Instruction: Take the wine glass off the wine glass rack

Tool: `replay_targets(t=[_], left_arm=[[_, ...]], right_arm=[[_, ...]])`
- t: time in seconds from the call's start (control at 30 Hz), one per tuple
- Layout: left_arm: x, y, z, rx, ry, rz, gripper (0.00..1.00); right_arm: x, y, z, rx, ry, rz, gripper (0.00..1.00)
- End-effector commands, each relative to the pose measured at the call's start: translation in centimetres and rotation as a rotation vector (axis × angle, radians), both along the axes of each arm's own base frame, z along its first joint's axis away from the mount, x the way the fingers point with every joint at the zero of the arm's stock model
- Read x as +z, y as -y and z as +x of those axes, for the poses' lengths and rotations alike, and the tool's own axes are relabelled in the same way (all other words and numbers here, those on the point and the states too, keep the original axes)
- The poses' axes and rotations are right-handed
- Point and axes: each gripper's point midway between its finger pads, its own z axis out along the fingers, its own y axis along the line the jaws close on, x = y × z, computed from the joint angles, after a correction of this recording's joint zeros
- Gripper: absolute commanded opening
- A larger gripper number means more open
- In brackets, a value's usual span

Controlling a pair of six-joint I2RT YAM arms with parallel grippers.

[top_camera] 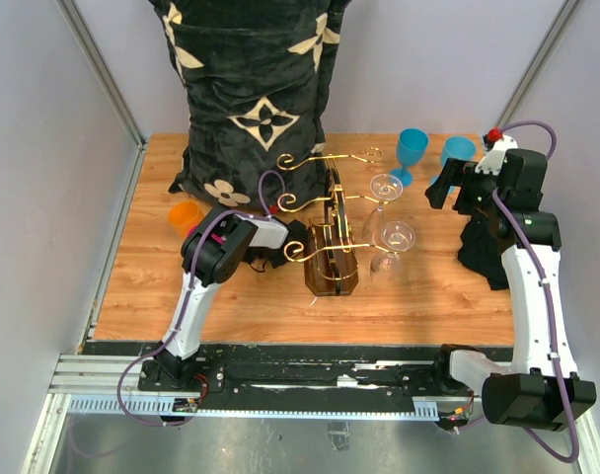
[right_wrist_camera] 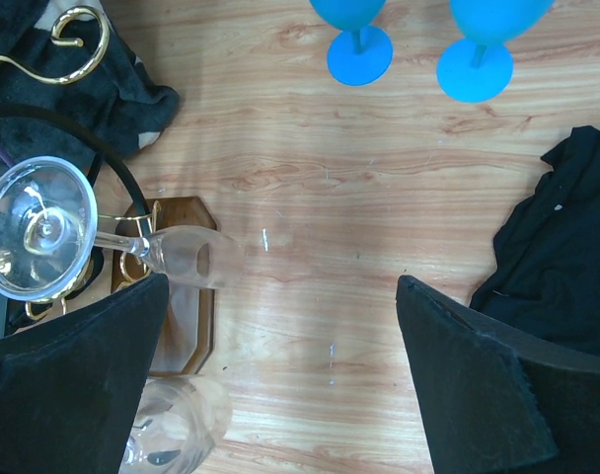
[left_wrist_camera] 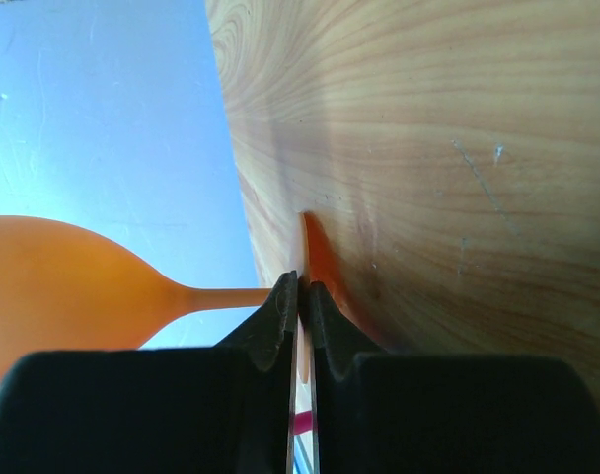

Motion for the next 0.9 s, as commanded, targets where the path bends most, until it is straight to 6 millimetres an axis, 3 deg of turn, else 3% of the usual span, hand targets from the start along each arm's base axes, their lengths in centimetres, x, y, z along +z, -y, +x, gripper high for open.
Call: replay_targets(t=[0.0,0.13,0.37,0.53,0.87], left_arm=[[-3.8,1.3,-0.4,0.028,0.029,-0.139,0.15],[-4.0,1.5,-0.2,0.023,0.025,-0.151,0.31],[-3.9,1.9,-0.1,0.023,0.023,-0.176,0.46],[-3.7,2.6,0.3,0.015,0.021,-0.231,0.63],[-3.8,4.7,0.9,-0.006,0.003,-0.366,0.81]], right_arm=[[0.2,-0.4,0.2,0.016,0.019,-0.001,0.99],[0.1,-0.4,0.2,0.02,0.016,0.001,0.99],[0.1,-0.5,0.3,0.022,0.015,0.004,0.99],[0.1,-0.5,0.3,0.022,0.017,0.002,0.99],[0.0,-0.4,0.3,0.019,0.015,0.0,0.99]])
